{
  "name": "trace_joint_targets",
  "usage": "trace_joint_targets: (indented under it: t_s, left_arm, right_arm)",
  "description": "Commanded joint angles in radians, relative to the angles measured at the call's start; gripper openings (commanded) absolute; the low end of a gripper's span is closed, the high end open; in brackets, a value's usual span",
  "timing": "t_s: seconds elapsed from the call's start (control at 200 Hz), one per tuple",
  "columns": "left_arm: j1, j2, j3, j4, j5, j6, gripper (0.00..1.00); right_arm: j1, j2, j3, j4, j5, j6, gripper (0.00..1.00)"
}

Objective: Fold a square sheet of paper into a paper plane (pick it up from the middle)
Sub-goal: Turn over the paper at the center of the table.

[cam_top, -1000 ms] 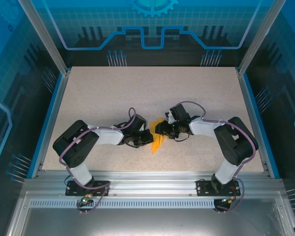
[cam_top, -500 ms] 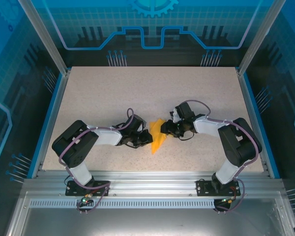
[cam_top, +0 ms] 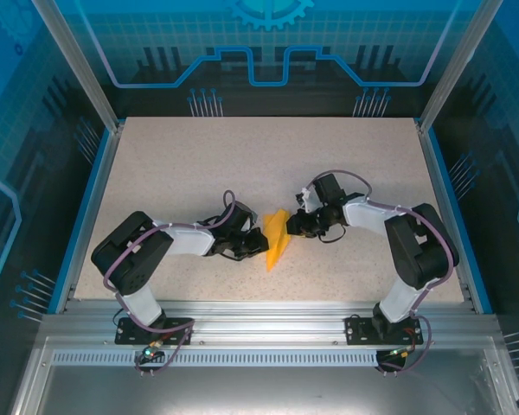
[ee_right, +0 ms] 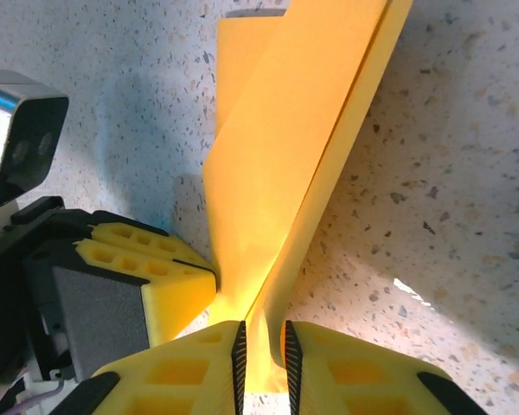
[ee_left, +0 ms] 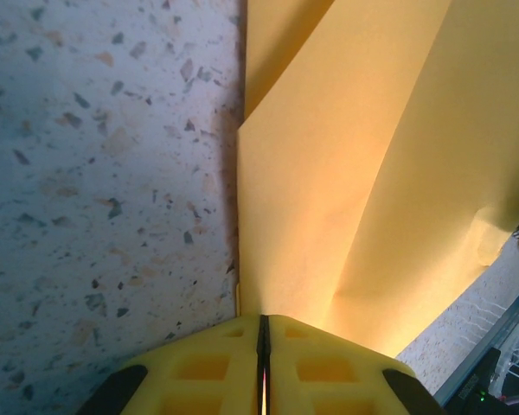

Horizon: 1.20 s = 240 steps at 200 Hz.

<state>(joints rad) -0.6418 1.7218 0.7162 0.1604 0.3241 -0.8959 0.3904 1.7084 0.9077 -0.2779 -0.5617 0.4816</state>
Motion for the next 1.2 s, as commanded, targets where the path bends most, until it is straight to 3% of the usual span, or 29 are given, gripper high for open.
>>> trace_joint_targets:
  t_s: [0.0,0.185,0.845,0.955,1.195]
  left_arm:
    - [0.008,0.01,-0.011,-0.079,0.024,0.003,0.12]
    - [0.009,0.019,-0.003,-0.082,0.027,0.003,0.11]
    - [0.01,0.022,-0.001,-0.099,0.028,0.012,0.12]
    - [0.01,0.037,0.004,-0.099,0.03,0.013,0.12]
    - [0.01,0.038,0.006,-0.095,0.035,0.012,0.11]
  right_arm:
    - [-0.041,0.029,0.021,-0.078,-0.094,-0.1,0.2]
    - [-0.04,0.078,0.042,-0.069,-0.168,-0.108,0.16]
    - [-0.088,0.067,0.074,-0.18,-0.066,-0.145,0.08]
    - [-0.092,0.064,0.091,-0.221,-0.042,-0.166,0.1]
    - [-0.093,0.005,0.067,-0.231,0.035,-0.124,0.26]
